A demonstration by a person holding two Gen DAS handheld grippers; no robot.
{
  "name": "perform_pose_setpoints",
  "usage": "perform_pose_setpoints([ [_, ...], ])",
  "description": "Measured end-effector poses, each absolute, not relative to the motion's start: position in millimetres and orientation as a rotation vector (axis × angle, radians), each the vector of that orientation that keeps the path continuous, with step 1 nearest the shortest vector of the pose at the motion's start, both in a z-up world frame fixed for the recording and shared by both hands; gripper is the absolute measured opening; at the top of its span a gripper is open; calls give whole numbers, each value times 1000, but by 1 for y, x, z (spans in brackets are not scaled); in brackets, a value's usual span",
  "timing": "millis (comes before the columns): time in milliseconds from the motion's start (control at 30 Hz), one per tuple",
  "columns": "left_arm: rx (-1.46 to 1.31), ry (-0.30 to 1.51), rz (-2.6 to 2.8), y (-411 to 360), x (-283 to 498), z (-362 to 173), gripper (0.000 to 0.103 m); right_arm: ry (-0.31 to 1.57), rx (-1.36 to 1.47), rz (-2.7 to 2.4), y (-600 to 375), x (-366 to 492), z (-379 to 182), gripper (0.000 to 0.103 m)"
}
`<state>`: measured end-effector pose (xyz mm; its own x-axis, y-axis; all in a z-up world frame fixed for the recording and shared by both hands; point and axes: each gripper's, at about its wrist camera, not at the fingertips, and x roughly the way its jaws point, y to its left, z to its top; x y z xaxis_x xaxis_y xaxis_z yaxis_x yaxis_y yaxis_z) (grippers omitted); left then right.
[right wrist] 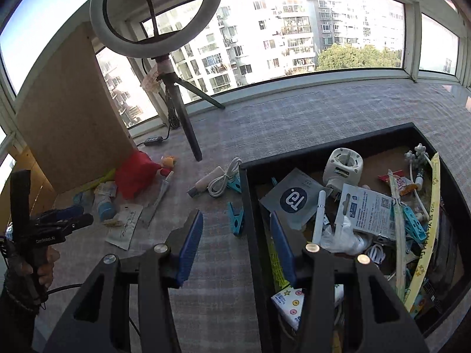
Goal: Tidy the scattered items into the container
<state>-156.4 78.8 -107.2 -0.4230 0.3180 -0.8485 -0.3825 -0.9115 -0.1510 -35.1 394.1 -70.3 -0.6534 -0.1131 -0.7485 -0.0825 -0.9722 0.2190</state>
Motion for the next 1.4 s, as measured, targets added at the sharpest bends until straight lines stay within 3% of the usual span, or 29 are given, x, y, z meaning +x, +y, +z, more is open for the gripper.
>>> perform_pose_setpoints([
  [200,-1490,-60,2467,-10,-159,-124,73,-230,1305,-2629,326,-72,-87,47],
  [367,-1507,-101,2472,-42,-159,-133,73,-71,1283,-2466,261,-101,-107,47],
  [600,-1548,-288,2405,-32,-187,-139,74,177,1256,-2314,198,-135,-129,47],
  [733,-1595,-373,2378,-1,-223,-142,75,225,1259,-2262,182,-146,-140,47],
  [867,-1680,-373,2362,30,-250,-152,75,242,1261,-2252,177,-152,-146,47],
  [967,-1761,-245,2392,53,-263,-160,75,240,1255,-2248,178,-154,-148,47],
  [1167,-1776,-182,2408,67,-263,-170,74,244,1249,-2225,176,-160,-153,47],
  [1233,-1757,-141,2422,68,-258,-170,71,259,1258,-2209,174,-162,-157,47],
  [1300,-1738,-101,2436,69,-253,-170,57,280,1264,-2199,172,-162,-161,43],
  [1400,-1717,-74,2437,66,-246,-169,47,315,1263,-2202,169,-162,-163,34],
])
